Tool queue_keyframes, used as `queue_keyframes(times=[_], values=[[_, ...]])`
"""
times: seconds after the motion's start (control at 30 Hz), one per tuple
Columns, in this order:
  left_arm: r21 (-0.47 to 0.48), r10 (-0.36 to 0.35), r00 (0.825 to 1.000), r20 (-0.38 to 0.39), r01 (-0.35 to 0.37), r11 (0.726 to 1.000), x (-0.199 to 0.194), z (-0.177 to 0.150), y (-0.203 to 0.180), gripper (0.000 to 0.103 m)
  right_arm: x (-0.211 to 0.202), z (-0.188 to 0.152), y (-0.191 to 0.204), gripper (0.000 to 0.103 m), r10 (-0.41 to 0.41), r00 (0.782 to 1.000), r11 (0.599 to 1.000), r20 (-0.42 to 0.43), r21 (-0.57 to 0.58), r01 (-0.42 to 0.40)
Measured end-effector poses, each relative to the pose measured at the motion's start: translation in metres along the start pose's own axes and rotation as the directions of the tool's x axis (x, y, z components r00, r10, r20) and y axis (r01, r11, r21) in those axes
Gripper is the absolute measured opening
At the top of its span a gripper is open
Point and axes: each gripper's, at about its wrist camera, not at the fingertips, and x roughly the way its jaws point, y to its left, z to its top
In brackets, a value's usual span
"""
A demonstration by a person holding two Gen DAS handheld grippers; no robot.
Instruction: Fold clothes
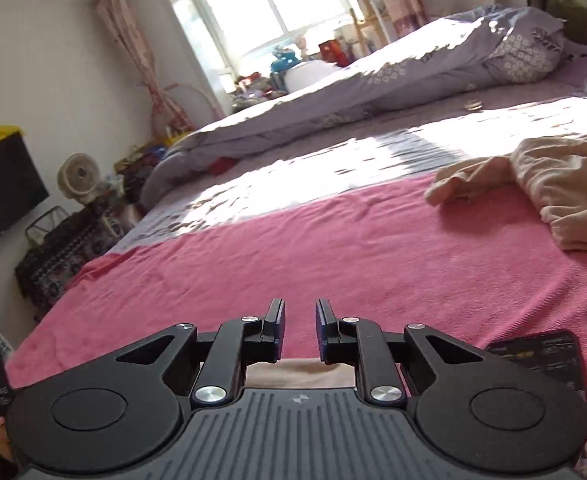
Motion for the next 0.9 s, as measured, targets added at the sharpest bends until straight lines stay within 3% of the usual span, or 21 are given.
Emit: queue_keyframes(times=[0.07, 0.1, 0.17, 0.2, 0.23, 0.3, 0.33, 0.4, 0.43, 0.53, 0.63, 0.9], values=[[-0.002, -0.005, 1.0, -0.002, 0.005, 1.0, 0.0, 0.001, 0.001, 0.039, 0.011, -0.017, 0.02, 0.022, 0.078, 0.994, 0.995, -0.079, -0.061, -0.083], [-0.003, -0.008, 1.0, -0.004, 0.008, 1.0, 0.0, 0.002, 0.001, 0.039, 0.019, -0.028, 0.029, 0.025, 0.08, 0.988, 0.99, -0.131, -0.104, -0.094], [0.008, -0.007, 1.0, -0.015, 0.007, 1.0, -0.002, 0.004, 0.003, 0.041, 0.032, -0.049, 0.039, 0.025, 0.01, 0.973, 0.98, -0.229, -0.189, -0.055], [0.017, -0.001, 1.0, -0.021, 0.001, 1.0, -0.003, 0.006, 0.004, 0.047, 0.031, -0.056, 0.04, 0.025, -0.022, 0.972, 0.971, -0.233, -0.237, -0.035], [0.027, 0.03, 0.999, -0.023, -0.029, 0.999, -0.006, 0.008, 0.006, 0.059, 0.023, -0.059, 0.04, 0.025, -0.042, 0.977, 0.957, -0.21, -0.289, -0.021], [0.044, 0.126, 0.992, -0.011, -0.126, 0.991, -0.012, 0.01, 0.013, 0.073, 0.007, -0.059, 0.036, 0.025, -0.107, 0.978, 0.937, -0.179, -0.346, 0.039], [0.048, 0.175, 0.985, -0.006, -0.175, 0.983, -0.014, 0.011, 0.018, 0.072, -0.003, -0.057, 0.031, 0.025, -0.139, 0.976, 0.934, -0.17, -0.35, 0.072], [0.051, 0.328, 0.944, -0.033, -0.326, 0.944, -0.014, 0.012, 0.035, 0.069, -0.024, -0.056, 0.022, 0.025, -0.18, 0.97, 0.931, -0.161, -0.345, 0.116], [0.038, 0.358, 0.933, -0.047, -0.356, 0.934, -0.015, 0.012, 0.043, 0.069, -0.033, -0.056, 0.019, 0.03, -0.213, 0.965, 0.925, -0.151, -0.349, 0.149], [-0.017, 0.336, 0.938, -0.079, -0.339, 0.941, -0.033, 0.015, 0.056, 0.067, -0.061, -0.063, 0.014, 0.057, -0.266, 0.957, 0.91, -0.119, -0.358, 0.208], [-0.006, 0.323, 0.943, -0.083, -0.325, 0.946, -0.05, 0.018, 0.043, 0.067, -0.078, -0.072, 0.01, 0.06, -0.222, 0.966, 0.939, -0.132, -0.296, 0.175], [0.003, 0.155, 0.986, -0.056, -0.155, 0.988, -0.097, 0.023, -0.014, 0.074, -0.094, -0.093, 0.001, 0.066, -0.105, 0.975, 0.993, -0.196, -0.075, 0.091]])
